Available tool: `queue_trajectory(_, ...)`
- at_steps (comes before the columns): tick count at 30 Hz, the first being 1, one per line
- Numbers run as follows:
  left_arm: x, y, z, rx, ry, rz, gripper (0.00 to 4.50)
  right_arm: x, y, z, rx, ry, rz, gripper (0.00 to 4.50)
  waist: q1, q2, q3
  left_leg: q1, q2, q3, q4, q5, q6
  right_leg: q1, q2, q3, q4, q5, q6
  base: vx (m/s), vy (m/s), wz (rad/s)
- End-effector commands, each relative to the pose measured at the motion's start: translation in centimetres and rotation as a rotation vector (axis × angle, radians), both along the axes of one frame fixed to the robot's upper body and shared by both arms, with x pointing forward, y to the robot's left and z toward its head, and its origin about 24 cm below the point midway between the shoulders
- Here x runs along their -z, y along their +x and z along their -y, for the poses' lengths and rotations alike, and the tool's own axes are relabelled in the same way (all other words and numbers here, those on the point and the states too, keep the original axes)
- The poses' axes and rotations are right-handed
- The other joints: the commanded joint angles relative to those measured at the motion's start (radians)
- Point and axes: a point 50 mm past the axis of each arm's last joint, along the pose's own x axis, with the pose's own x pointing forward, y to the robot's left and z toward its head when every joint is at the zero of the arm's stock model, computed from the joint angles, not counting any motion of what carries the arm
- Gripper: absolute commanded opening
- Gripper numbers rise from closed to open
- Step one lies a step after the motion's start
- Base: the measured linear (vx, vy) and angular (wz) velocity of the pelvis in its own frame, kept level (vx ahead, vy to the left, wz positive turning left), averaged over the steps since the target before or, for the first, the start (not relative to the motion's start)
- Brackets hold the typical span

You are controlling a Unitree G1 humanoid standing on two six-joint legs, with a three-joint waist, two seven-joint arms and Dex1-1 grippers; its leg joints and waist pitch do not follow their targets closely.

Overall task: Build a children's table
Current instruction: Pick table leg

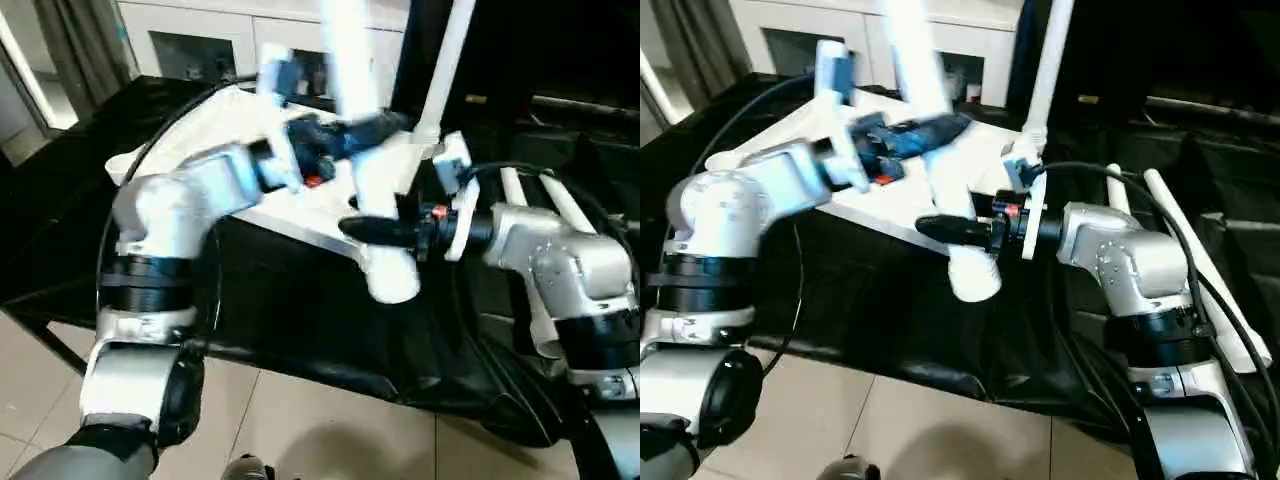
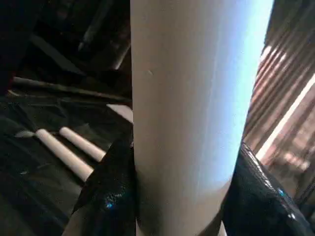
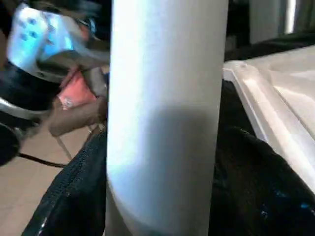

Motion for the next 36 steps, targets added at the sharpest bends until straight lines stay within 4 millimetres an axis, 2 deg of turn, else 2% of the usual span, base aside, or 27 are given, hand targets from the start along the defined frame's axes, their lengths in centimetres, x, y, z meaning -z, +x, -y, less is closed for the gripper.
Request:
queue_trajectory(1, -1.3, -0.8, 0.1, 0.095, -0.09, 0.043, 1.84, 0.8, 0.2, 1.1, 0.062, -0.035, -0.038, 3.27, 0.003, -0.015, -0.087, 0.011, 0.014, 0.0, -0.057, -0.093, 0.032, 0.065, -0.05, 0.046, -0.063, -0.096, -0.212, 0.0, 0.0, 0.0)
queue_trajectory(4, -1.2, -1.1, 0.0, 0.132, -0.104, 0.033, 1.84, 0.8, 0.0, 1.1, 0.058, -0.027, -0.043, 3.27, 0.009, -0.009, -0.087, 0.013, 0.014, 0.0, -0.058, -0.109, 0.021, 0.064, -0.051, 0.047, -0.064, -0.099, -0.21, 0.0, 0.0, 0.0)
queue_trajectory(13, -1.2, -1.1, 0.1, 0.148, -0.104, 0.025, 1.84, 0.7, -0.2, 1.2, 0.059, -0.022, -0.043, 3.27, 0.014, -0.01, -0.088, 0.013, 0.014, -0.001, -0.058, -0.109, 0.011, 0.066, -0.051, 0.048, -0.064, -0.093, -0.202, 0.0, 0.0, 0.0)
queue_trajectory(16, -0.8, -1.3, 0.2, 0.15, -0.031, 0.057, 1.84, 0.7, -0.3, 1.2, 0.057, -0.027, -0.04, 3.27, 0.015, -0.01, -0.088, 0.013, 0.014, -0.002, -0.059, -0.106, 0.011, 0.066, -0.05, 0.047, -0.064, -0.094, -0.199, 0.0, 0.0, 0.0)
queue_trajectory(18, 0.2, -1.6, 0.7, 0.15, 0.124, 0.131, 1.84, 0.9, -0.4, 1.1, 0.043, -0.049, -0.036, 3.27, 0.014, -0.015, -0.087, 0.013, 0.016, -0.002, -0.061, -0.102, 0.011, 0.066, -0.052, 0.048, -0.066, -0.095, -0.192, 0.0, 0.0, 0.0)
queue_trajectory(20, 0.4, -1.8, 0.9, 0.16, 0.157, 0.154, 1.83, 1.0, -0.5, 1.1, 0.033, -0.062, -0.036, 3.27, 0.013, -0.011, -0.087, 0.015, 0.017, 0.0, -0.06, -0.1, 0.005, 0.064, -0.052, 0.049, -0.062, -0.092, -0.189, 0.0, 0.0, 0.0)
queue_trajectory(21, 0.4, -1.8, 1.0, 0.164, 0.165, 0.159, 1.83, 1.1, -0.5, 1.1, 0.029, -0.067, -0.036, 3.27, 0.013, -0.011, -0.087, 0.015, 0.017, 0.0, -0.06, -0.1, 0.005, 0.064, -0.052, 0.049, -0.062, -0.092, -0.189, 0.0, 0.0, 0.0)
queue_trajectory(22, 0.4, -1.9, 1.0, 0.174, 0.179, 0.168, 1.83, 1.2, -0.6, 1.1, 0.02, -0.077, -0.036, 3.27, 0.013, -0.017, -0.086, 0.013, 0.016, 0.0, -0.061, -0.1, 0.005, 0.066, -0.052, 0.05, -0.064, -0.11, -0.184, 0.0, 0.0, 0.0)
queue_trajectory(23, 0.4, -1.9, 1.1, 0.176, 0.187, 0.172, 1.83, 1.3, -0.6, 1.1, 0.015, -0.087, -0.033, 3.27, 0.012, -0.016, -0.085, 0.013, 0.017, 0.001, -0.061, -0.103, 0.003, 0.065, -0.053, 0.05, -0.064, -0.115, -0.183, 0.0, 0.0, 0.0)
queue_trajectory(24, 0.4, -1.9, 1.1, 0.186, 0.207, 0.185, 1.83, 1.6, -0.8, 0.9, -0.005, -0.112, -0.029, 3.27, 0.013, -0.022, -0.085, 0.012, 0.015, 0.001, -0.061, -0.105, 0.003, 0.066, -0.054, 0.049, -0.065, -0.129, -0.179, 0.0, 0.0, 0.0)
queue_trajectory(28, 0.6, -2.0, 1.1, 0.215, 0.236, 0.201, 1.83, 2.0, -1.0, 0.7, -0.036, -0.145, -0.027, 3.27, 0.013, -0.02, -0.085, 0.013, 0.017, 0.001, -0.061, -0.105, 0.001, 0.064, -0.053, 0.05, -0.065, -0.145, -0.17, 0.0, 0.0, 0.0)
queue_trajectory(31, 0.7, -2.1, 1.1, 0.236, 0.242, 0.212, 1.83, 2.3, -1.1, 0.7, -0.054, -0.165, -0.028, 3.27, 0.011, -0.021, -0.085, 0.013, 0.017, 0.001, -0.061, -0.107, 0.001, 0.063, -0.053, 0.05, -0.065, -0.136, -0.176, 0.0, 0.0, 0.0)
queue_trajectory(32, 0.6, -2.1, 1.0, 0.248, 0.249, 0.218, 1.83, 2.5, -1.2, 0.7, -0.063, -0.18, -0.028, 3.27, 0.011, -0.024, -0.085, 0.012, 0.016, 0.002, -0.06, -0.103, 0.003, 0.064, -0.054, 0.05, -0.064, -0.13, -0.178, 0.0, 0.0, 0.0)
queue_trajectory(33, 0.6, -2.1, 1.0, 0.253, 0.253, 0.222, 1.83, 2.6, -1.3, 0.7, -0.069, -0.189, -0.029, 3.27, 0.012, -0.021, -0.086, 0.012, 0.016, 0.001, -0.059, -0.097, 0.006, 0.064, -0.053, 0.05, -0.062, -0.122, -0.181, 0.0, 0.0, 0.0)
queue_trajectory(36, 0.6, -2.1, 0.9, 0.26, 0.262, 0.23, 1.83, 2.8, -1.3, 0.7, -0.076, -0.196, -0.035, 3.27, 0.011, -0.021, -0.086, 0.012, 0.016, 0.001, -0.059, -0.099, 0.008, 0.064, -0.053, 0.05, -0.062, -0.122, -0.186, 0.0, 0.0, 0.0)
